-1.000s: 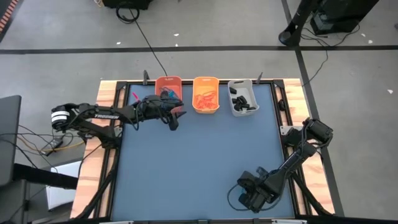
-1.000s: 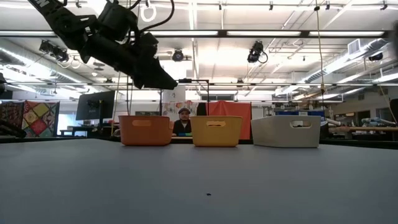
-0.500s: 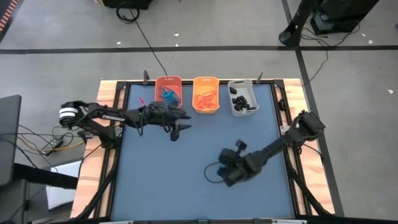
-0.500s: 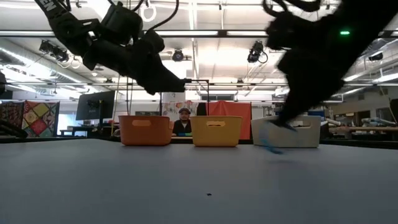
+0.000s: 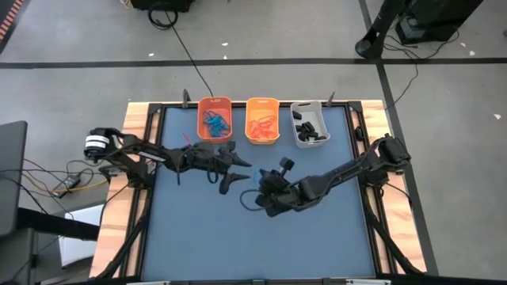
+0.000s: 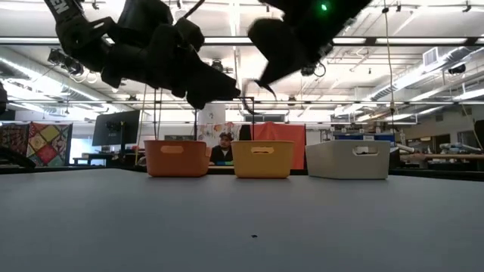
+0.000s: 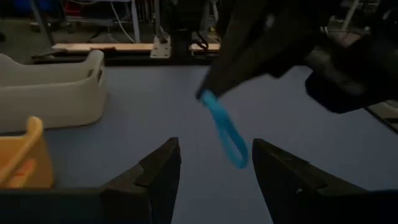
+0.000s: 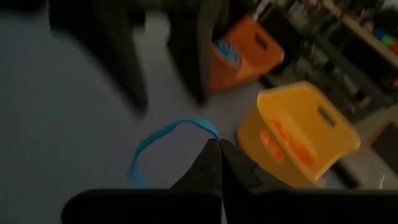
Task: Sort rubber bands into baskets
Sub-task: Put the blue rubber band into the orange bin
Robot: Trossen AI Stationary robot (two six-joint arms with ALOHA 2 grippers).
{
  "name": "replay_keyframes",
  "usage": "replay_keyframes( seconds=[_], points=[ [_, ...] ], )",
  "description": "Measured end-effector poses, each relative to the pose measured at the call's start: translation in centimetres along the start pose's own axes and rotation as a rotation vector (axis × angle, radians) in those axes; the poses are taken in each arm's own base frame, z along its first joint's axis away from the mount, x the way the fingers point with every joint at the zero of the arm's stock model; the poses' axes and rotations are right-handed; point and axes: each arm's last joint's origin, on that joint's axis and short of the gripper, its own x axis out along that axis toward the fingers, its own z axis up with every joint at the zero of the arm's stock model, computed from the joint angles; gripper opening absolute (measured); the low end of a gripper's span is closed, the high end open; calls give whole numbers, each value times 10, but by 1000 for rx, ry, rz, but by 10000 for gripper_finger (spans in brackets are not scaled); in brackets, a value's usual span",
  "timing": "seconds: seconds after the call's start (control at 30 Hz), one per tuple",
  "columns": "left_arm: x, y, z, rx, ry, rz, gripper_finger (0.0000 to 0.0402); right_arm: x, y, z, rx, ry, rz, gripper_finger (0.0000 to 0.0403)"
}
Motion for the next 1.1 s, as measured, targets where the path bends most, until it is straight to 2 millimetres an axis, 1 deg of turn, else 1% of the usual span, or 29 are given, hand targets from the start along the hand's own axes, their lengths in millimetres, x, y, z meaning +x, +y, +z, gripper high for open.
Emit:
replay_keyframes(
  seconds=[0.1,0.27,0.53,0.6,0.67,0.73,0.8,0.9,0.93,1.0,1.1],
  points=[
    [6,-2,-6,-17,-3,-9,202,2,-2,12,-27,-44,-9,2],
    [12,-1,-14,-44,-11,-10,202,9,-5,22,-50,-85,-11,2],
    [14,-1,-16,-46,-9,-11,201,17,-11,25,-56,-80,-30,2],
    [14,-1,-16,-49,-8,-10,194,18,-12,25,-57,-79,-32,2],
    [14,-1,-16,-62,-8,0,177,18,-12,26,-57,-79,-32,2],
    [14,0,-16,-68,-9,15,148,18,-12,25,-59,-79,-31,2],
    [14,0,-16,-68,-10,28,108,18,-12,26,-59,-79,-32,2],
    [13,4,-17,-82,-2,43,34,18,-12,25,-64,-75,-33,5],
    [13,7,-17,-99,6,53,18,18,-12,25,-67,-73,-33,11],
    [10,16,-19,-141,34,88,12,20,-13,24,-75,-59,-28,30],
    [1,32,-18,-191,74,150,9,23,-16,19,-41,-8,11,65]
  ],
)
